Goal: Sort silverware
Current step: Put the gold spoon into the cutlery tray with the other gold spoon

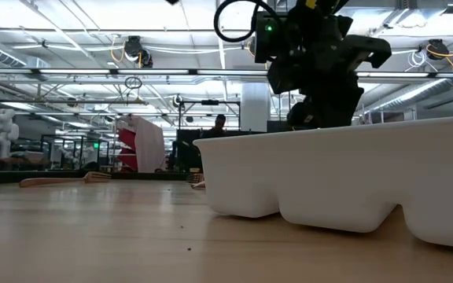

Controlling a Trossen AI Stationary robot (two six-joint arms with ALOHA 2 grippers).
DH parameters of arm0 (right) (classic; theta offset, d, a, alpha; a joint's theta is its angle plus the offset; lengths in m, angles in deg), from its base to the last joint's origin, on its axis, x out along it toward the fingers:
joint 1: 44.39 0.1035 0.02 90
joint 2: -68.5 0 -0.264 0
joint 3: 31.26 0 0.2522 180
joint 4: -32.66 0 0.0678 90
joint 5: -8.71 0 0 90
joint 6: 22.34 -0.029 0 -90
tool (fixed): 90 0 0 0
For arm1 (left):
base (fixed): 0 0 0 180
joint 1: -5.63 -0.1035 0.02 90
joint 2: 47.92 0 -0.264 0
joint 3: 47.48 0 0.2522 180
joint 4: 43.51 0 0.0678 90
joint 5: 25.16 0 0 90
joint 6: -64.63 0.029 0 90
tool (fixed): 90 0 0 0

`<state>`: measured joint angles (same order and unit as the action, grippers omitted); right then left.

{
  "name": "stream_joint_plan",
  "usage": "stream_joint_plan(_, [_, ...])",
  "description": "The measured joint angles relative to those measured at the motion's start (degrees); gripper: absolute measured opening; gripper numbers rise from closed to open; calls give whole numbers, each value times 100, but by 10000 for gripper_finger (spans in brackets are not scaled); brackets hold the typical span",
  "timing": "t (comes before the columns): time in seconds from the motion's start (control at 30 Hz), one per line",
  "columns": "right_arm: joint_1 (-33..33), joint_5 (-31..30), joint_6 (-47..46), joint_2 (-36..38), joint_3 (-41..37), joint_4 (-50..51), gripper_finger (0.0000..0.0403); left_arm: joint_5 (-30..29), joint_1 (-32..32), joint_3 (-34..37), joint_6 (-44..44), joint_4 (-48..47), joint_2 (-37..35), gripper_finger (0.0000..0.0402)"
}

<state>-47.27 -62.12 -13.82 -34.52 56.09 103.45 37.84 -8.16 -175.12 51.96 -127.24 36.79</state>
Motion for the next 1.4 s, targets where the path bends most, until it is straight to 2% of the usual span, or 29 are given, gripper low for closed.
stream_joint_plan(0.13, [0,-219,4,0,0,-129,0,-3,-65,142,-1,416,-346,66])
stream_joint_plan(0.23, [0,-244,-6,-2,0,-213,0,-9,-92,564,-89,788,-729,66])
stream_joint_plan(0.57, [64,-262,-49,-26,0,-326,0,-56,-88,3335,-698,2851,-2348,66])
stream_joint_plan(0.73, [162,-260,-38,-186,-2,-452,0,7,-70,4196,-967,3530,-2753,66])
stream_joint_plan(1.1, [299,-256,-75,-457,-2,-609,5,80,-71,4369,-1074,3517,-2835,66])
stream_joint_plan(1.4, [299,-279,-100,-446,-2,-597,84,170,-71,4369,-1047,3275,-2833,66])
